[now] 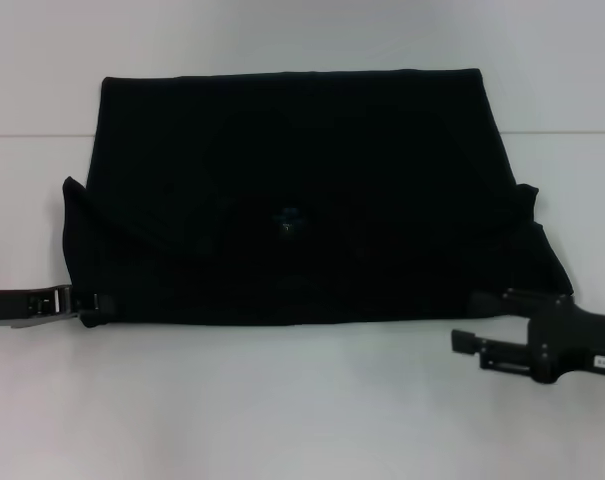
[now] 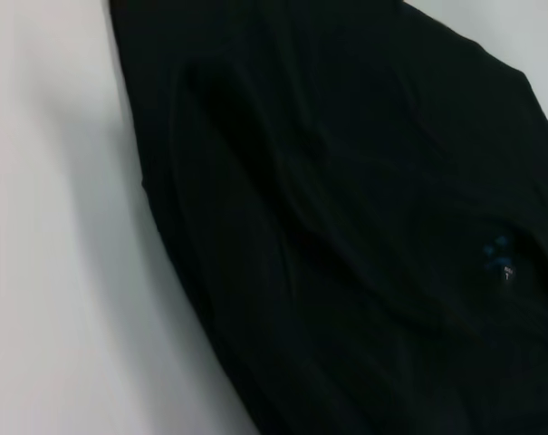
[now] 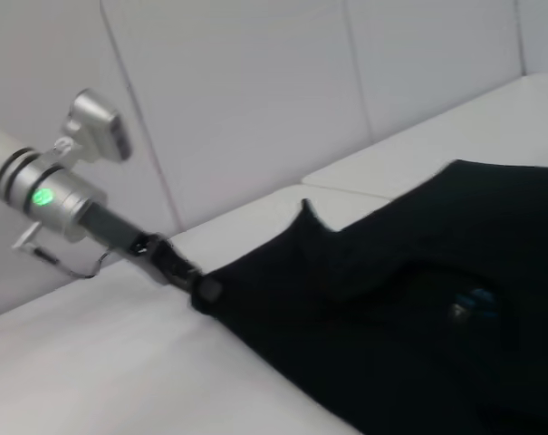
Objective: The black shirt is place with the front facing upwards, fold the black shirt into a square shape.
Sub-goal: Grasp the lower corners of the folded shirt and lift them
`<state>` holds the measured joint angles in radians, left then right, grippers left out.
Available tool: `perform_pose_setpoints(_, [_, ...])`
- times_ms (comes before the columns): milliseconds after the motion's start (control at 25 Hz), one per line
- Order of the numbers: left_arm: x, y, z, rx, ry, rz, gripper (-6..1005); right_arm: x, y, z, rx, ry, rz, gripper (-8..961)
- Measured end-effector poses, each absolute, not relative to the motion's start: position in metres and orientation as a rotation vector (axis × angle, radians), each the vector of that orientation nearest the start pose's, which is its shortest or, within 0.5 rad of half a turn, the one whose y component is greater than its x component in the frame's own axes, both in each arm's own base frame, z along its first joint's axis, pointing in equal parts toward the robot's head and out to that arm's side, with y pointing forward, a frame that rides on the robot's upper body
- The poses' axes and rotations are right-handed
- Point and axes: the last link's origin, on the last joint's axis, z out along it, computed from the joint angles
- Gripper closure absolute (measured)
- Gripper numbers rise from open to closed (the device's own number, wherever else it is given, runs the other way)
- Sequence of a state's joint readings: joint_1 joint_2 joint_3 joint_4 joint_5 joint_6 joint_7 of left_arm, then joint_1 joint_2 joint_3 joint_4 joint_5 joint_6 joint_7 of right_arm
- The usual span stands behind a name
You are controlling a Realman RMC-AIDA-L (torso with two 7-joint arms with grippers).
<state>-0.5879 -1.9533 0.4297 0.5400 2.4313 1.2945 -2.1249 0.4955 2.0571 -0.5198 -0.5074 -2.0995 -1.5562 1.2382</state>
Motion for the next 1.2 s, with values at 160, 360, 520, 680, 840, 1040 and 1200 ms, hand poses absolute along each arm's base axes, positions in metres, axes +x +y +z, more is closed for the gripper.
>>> perform_pose_setpoints(160, [-0.349, 0.35, 0.043, -2.113, -1.684, -0.379, 783, 0.305, 0.319, 0.016, -2.575, 0.854, 0.701, 213])
perform_pose_setpoints(360, [-0.347, 0.351, 0.043, -2.129, -1.679, -0.376, 868, 0.316, 0.352, 0.078, -2.352, 1.222, 0.604, 215])
perform_pose_setpoints(520, [-0.346, 0.351, 0.044, -2.137, -1.677, -0.372, 893, 0.321, 0.376, 0.123, -2.169, 1.477, 0.444, 217])
perform_pose_setpoints(680, [-0.344, 0.351, 0.044, -2.15, -1.678, -0.376, 899, 0.315, 0.395, 0.134, -2.038, 1.635, 0.242, 216])
perform_pose_setpoints(840, [-0.342, 0.352, 0.044, -2.16, -1.673, -0.375, 899, 0.299, 0.411, 0.113, -2.066, 1.621, 0.084, 217])
perform_pose_setpoints(1040, [-0.34, 0.352, 0.044, -2.169, -1.672, -0.373, 899, 0.288, 0.422, 0.077, -2.122, 1.579, -0.023, 222])
perform_pose_setpoints(1200, [-0.34, 0.352, 0.044, -2.171, -1.673, -0.374, 899, 0.281, 0.424, 0.053, -2.166, 1.551, -0.066, 227])
